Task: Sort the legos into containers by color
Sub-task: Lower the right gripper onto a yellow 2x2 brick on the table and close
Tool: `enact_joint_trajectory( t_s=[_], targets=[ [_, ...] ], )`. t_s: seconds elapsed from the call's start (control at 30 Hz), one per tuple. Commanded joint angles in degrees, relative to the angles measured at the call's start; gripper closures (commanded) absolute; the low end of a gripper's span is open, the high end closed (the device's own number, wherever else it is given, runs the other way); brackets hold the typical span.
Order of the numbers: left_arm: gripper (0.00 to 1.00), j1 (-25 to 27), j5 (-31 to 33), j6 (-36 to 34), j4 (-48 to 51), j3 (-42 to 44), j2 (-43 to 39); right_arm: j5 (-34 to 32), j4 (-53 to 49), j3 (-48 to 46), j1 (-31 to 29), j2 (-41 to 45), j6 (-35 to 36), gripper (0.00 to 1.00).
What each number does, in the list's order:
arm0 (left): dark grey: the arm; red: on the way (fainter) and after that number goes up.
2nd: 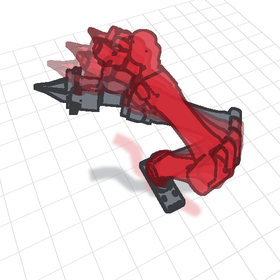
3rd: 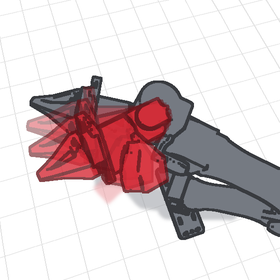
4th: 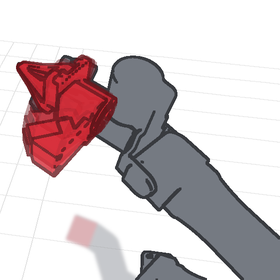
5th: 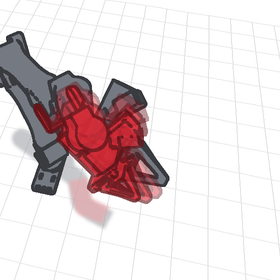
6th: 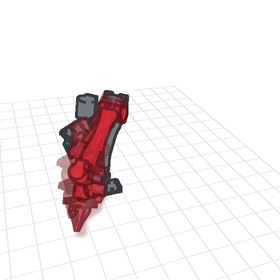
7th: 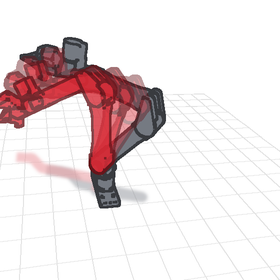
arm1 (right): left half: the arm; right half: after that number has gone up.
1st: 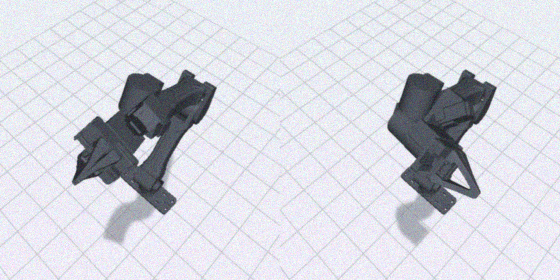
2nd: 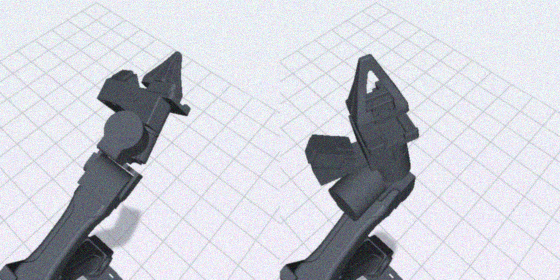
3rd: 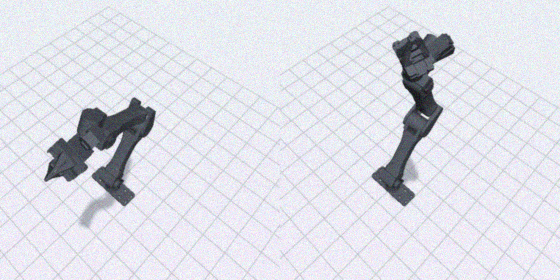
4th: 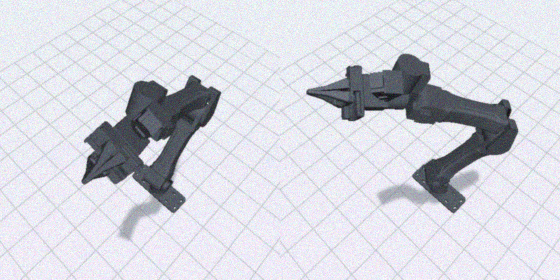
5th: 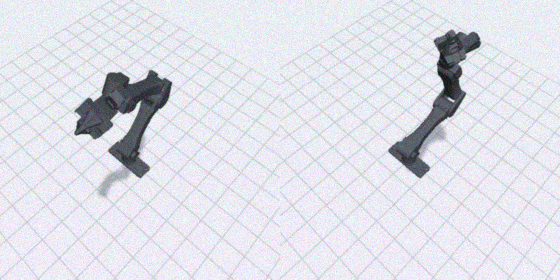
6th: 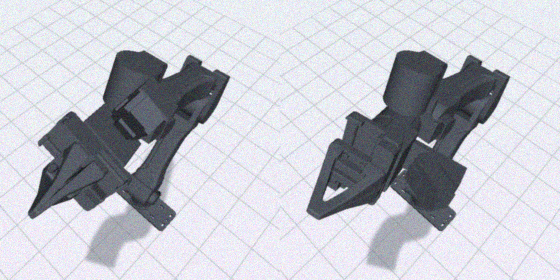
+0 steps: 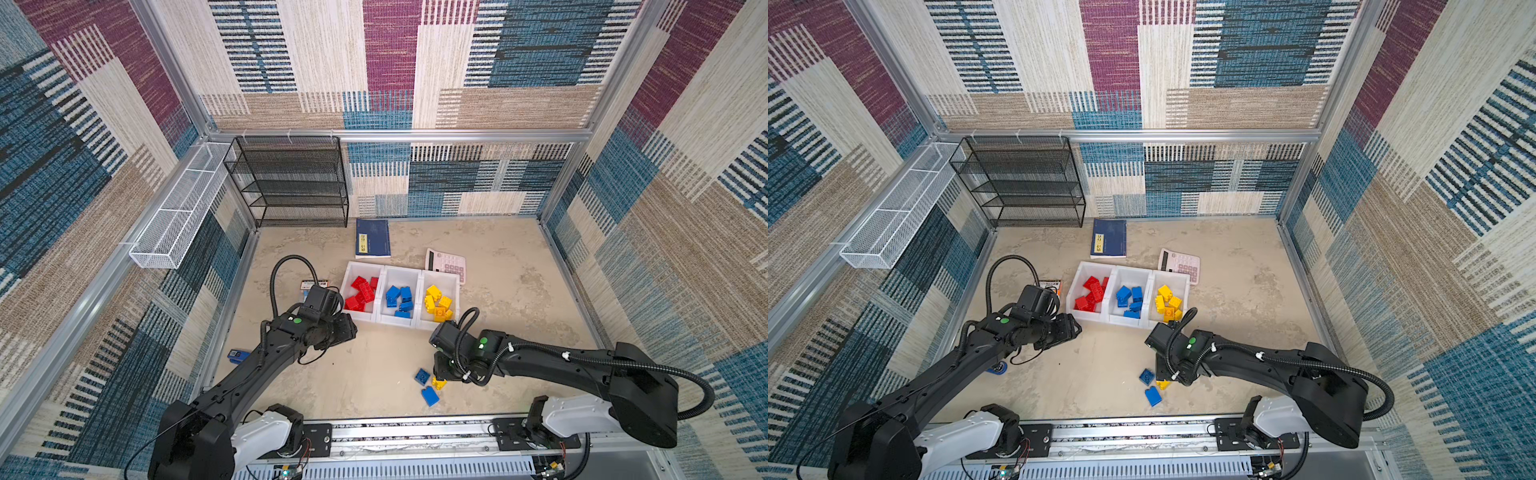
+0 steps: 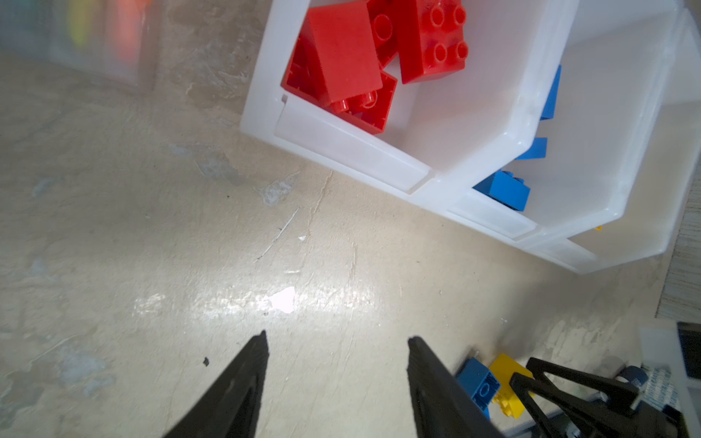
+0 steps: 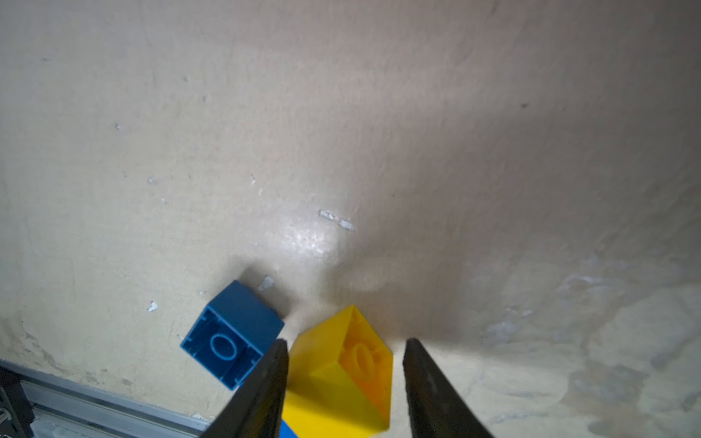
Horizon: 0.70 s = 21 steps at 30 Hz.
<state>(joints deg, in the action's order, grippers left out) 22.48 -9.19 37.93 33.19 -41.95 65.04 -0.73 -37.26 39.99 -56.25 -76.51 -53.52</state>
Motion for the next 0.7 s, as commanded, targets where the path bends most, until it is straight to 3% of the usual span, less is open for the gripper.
enact_joint_trajectory(
  t_s=[0.0, 0.2, 0.37, 0.67],
  targets=[
    [0.38, -0.1, 0.1, 1.1, -0.6, 0.4, -0.3, -1.4, 0.4, -0.7, -0.1, 0.0, -1.7, 0.52],
    [0.38, -0.1, 0.1, 1.4, -0.4, 0.4, -0.3, -1.8, 0.4, -1.5, -0.2, 0.6, -2.4, 0.55],
    [0.38, -0.1, 0.2, 1.4, 0.1, 0.4, -0.6, -2.8, -1.6, -0.3, -0.2, 2.1, -2.0, 0.40],
    [0.38, -0.1, 0.7, 1.9, 0.2, 1.3, -1.5, -1.7, -4.8, 2.3, -3.7, 3.3, 2.0, 0.24]
  ],
)
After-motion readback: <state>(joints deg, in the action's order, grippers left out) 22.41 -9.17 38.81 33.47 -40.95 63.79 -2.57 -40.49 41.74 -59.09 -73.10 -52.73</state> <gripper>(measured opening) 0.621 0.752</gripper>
